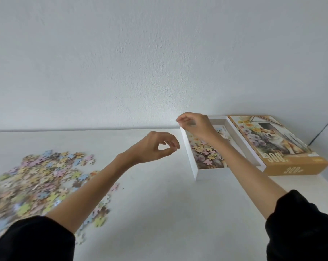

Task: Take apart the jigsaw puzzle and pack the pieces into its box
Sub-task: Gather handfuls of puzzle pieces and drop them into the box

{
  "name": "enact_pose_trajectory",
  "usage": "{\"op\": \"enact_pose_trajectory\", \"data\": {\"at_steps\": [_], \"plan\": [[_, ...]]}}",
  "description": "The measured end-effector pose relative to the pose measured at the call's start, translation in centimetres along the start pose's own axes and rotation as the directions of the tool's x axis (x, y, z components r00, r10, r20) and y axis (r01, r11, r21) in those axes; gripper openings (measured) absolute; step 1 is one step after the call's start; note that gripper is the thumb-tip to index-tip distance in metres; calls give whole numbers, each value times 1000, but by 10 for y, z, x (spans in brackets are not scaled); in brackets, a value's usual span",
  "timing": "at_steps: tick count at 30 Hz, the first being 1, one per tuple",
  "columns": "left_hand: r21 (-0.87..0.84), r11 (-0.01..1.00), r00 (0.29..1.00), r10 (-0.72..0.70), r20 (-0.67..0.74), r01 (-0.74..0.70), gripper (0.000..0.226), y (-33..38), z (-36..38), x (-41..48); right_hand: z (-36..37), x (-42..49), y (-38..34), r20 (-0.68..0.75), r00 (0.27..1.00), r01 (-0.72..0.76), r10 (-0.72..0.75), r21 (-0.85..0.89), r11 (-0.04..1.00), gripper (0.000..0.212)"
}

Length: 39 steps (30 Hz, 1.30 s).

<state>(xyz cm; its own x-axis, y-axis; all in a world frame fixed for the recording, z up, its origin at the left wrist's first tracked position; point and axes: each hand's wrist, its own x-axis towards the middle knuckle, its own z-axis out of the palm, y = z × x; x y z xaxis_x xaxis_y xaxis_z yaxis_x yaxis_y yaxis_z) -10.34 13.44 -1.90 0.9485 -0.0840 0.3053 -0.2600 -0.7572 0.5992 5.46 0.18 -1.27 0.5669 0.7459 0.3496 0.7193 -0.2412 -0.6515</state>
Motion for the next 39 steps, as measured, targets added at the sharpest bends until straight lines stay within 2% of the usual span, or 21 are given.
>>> {"op": "enact_pose_trajectory", "data": {"at_steps": [9,13,16,18,21,23,25,28,32,36,39], "plan": [[139,980,988,-133,-82,144,12,-46,-99,-144,129,-20,-113,108,993,34,-45,103,994,15],[204,958,979,-187,-84,201,33,-77,-129,-216,191,-38,-146,186,980,46,-68,120,992,24],[256,939,973,-215,-87,230,41,-105,-141,-260,226,-55,-157,236,972,5,-16,48,999,39],[256,927,960,-251,-124,275,48,-124,-147,-288,239,-67,-155,246,968,-36,46,-46,998,61],[242,877,906,-377,-191,416,63,-149,-155,-326,244,-82,-146,233,961,-104,147,-187,977,86],[236,825,857,-478,-192,513,78,-160,-158,-344,244,-88,-143,241,956,-110,166,-228,967,94],[261,793,835,-523,-172,550,92,-166,-157,-352,247,-91,-145,272,947,-108,172,-234,966,103],[328,806,868,-478,-131,493,105,-166,-152,-347,258,-92,-155,332,927,-93,173,-243,965,113],[380,850,924,-382,-29,364,114,-159,-138,-330,272,-87,-165,384,914,-36,133,-251,967,112],[355,878,937,-349,20,319,121,-160,-129,-314,276,-82,-169,437,892,32,111,-307,951,115],[443,855,946,-321,44,270,121,-162,-125,-307,279,-79,-169,449,889,86,95,-367,926,116]]}}
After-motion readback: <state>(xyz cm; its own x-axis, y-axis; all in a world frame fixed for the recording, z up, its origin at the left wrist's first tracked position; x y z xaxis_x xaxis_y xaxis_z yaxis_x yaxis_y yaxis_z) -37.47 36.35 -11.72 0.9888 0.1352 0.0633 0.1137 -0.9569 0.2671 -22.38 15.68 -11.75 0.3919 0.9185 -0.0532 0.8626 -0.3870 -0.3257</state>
